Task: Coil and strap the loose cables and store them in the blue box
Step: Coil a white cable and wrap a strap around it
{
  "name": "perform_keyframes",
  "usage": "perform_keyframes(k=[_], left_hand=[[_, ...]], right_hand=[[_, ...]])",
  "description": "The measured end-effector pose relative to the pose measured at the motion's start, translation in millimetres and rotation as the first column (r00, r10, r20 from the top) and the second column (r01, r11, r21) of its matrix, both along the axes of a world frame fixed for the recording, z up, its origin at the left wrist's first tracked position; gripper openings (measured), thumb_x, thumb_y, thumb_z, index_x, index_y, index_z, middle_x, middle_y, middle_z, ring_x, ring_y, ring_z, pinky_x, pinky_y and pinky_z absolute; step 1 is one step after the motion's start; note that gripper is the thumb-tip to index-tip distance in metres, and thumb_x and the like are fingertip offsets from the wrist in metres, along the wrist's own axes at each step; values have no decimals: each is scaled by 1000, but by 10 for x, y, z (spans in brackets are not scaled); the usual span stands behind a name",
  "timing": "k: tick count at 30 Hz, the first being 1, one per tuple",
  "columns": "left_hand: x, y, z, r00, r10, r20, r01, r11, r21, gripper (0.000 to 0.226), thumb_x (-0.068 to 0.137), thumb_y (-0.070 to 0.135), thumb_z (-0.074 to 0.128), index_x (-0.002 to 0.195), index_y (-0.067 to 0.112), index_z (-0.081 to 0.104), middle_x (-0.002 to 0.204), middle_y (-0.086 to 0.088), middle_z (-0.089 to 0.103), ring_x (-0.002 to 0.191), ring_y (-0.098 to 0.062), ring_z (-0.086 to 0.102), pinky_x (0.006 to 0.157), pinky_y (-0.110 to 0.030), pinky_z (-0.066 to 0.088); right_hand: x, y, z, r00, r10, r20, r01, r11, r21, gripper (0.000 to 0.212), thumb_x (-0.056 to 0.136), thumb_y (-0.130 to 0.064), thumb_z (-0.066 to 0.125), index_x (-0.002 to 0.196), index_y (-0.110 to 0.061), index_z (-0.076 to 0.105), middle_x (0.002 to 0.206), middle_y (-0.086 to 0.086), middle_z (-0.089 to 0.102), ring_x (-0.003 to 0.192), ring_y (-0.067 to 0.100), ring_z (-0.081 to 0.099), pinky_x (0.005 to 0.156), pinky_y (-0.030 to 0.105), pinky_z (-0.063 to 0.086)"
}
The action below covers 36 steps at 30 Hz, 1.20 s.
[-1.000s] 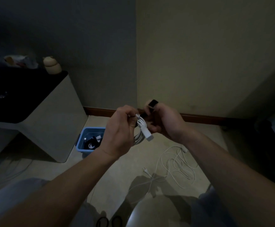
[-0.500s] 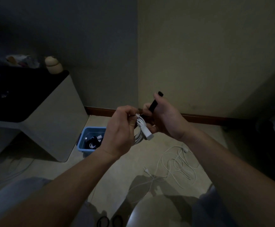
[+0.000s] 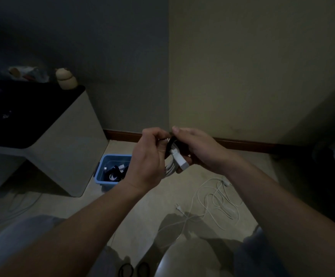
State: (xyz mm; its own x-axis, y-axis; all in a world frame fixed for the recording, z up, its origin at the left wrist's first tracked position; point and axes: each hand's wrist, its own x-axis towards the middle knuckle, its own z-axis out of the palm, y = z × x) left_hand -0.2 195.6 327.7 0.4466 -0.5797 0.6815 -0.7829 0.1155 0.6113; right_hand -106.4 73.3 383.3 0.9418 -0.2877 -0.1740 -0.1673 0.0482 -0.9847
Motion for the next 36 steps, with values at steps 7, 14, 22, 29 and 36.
perform_keyframes(k=[7,14,22,29,36], left_hand=[[6,11,20,1000,10,-15,-10,1000,-14,16,103,30,37,107,43,30,90,18,49,77,0,55,64,-13,43],[53,-17,12,998,21,56,-17,997,-74,5,103,23,37,106,20,37,94,19,41,82,7,50,70,-8,39],[65,-32,-9,1000,28,8,-27,998,-61,8,104,29,36,108,22,36,92,16,47,78,1,53,64,-13,41],[42,-22,22,999,40,-1,-40,997,-58,15,105,38,35,108,22,36,91,16,48,76,0,53,62,-14,41],[31,-3,34,999,50,8,-49,998,-44,6,103,24,38,107,21,37,90,19,47,77,4,52,64,-13,41]], right_hand=[[28,14,-81,999,42,25,-44,995,85,31,92,-38,59,89,-9,49,58,4,41,45,14,38,67,46,49],[55,18,-116,997,43,68,-49,995,85,23,104,-23,50,85,-9,47,50,0,40,42,12,37,68,47,51],[44,3,-101,993,55,101,-58,998,24,20,96,-17,62,87,-10,46,55,0,44,45,13,42,68,50,54],[42,-12,-118,993,52,110,-57,998,41,23,96,-20,63,84,-11,45,58,2,44,46,13,42,68,47,50],[28,-54,-131,988,110,108,-117,992,56,22,88,-19,70,85,-10,50,62,2,53,48,11,49,61,39,57]])
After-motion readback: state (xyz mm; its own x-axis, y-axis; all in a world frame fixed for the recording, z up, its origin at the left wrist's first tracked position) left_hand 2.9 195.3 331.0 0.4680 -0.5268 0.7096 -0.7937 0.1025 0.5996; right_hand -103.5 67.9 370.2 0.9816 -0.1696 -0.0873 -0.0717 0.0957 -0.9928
